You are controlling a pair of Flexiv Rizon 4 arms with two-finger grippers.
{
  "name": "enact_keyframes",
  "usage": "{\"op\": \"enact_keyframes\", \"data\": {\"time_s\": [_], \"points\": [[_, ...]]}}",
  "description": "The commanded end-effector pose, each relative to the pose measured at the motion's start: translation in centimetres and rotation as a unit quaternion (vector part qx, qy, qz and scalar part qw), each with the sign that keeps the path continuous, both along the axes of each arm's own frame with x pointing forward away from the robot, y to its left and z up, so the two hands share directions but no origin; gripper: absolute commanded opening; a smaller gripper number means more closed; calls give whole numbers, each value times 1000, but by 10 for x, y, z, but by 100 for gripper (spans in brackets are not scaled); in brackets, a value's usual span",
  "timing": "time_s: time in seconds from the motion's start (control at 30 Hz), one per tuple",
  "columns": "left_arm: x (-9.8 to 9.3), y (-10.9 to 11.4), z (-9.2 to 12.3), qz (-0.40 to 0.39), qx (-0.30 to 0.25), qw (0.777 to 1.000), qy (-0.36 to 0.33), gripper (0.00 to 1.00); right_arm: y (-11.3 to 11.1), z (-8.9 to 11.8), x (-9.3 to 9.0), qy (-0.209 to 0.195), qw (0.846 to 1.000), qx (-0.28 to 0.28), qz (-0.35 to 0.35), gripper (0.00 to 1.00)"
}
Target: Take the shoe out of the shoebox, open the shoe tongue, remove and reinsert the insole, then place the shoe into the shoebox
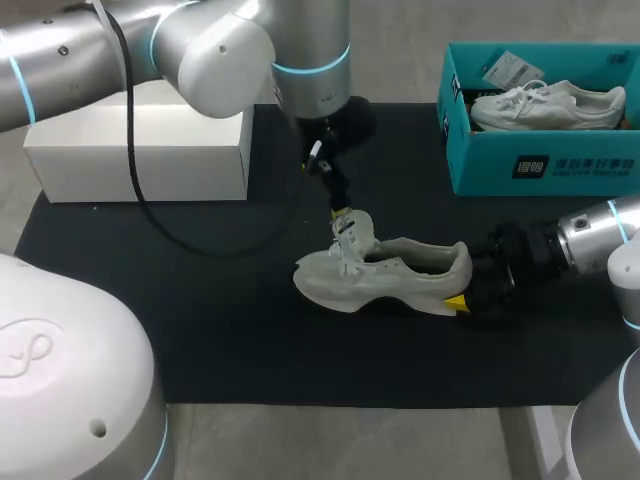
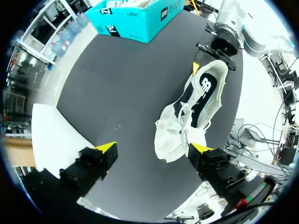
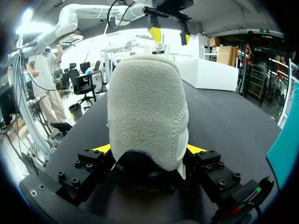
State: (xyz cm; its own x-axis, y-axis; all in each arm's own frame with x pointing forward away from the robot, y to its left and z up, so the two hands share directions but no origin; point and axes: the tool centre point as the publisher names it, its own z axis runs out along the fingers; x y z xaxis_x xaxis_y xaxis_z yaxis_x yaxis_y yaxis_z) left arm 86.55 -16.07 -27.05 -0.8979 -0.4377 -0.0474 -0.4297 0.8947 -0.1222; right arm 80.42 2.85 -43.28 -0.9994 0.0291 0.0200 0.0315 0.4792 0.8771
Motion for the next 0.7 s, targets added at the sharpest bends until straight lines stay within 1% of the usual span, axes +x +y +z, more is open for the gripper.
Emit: {"op": "enact_keyframes", "data": {"time_s": [0.03,0.07,0.1,0.13,0.4,0.43,0.47,0.5,0.57,0.67,0.7], "points": [[-6,14,20,-320,-163,924,-131,100,-1,-2,1,0,1000,-2,0,0],[-6,13,24,-301,-161,930,-136,100,-1,-2,1,0,1000,-2,0,0],[-4,10,27,-262,-148,944,-137,100,-1,-2,1,0,1000,-2,0,0],[1,4,30,-221,-126,960,-119,100,-1,-2,1,0,1000,-2,0,0],[1,4,30,-221,-126,960,-119,100,-1,-2,1,0,1000,-2,0,0],[-1,5,25,-220,-136,959,-111,100,-1,-2,1,0,1000,-2,0,0],[-1,4,18,-207,-107,967,-106,100,-1,-2,1,0,1000,-2,0,0],[-1,2,14,-194,-92,972,-99,100,-1,-2,1,0,1000,-2,0,0],[-3,-2,10,-174,-85,976,-95,100,-1,-2,1,0,1000,-2,0,0],[-8,-10,9,-166,-56,980,-92,100,-1,-2,1,0,1000,-2,0,0],[-10,-12,11,-163,-51,981,-90,96,-1,-2,1,0,1000,-2,0,0]]}}
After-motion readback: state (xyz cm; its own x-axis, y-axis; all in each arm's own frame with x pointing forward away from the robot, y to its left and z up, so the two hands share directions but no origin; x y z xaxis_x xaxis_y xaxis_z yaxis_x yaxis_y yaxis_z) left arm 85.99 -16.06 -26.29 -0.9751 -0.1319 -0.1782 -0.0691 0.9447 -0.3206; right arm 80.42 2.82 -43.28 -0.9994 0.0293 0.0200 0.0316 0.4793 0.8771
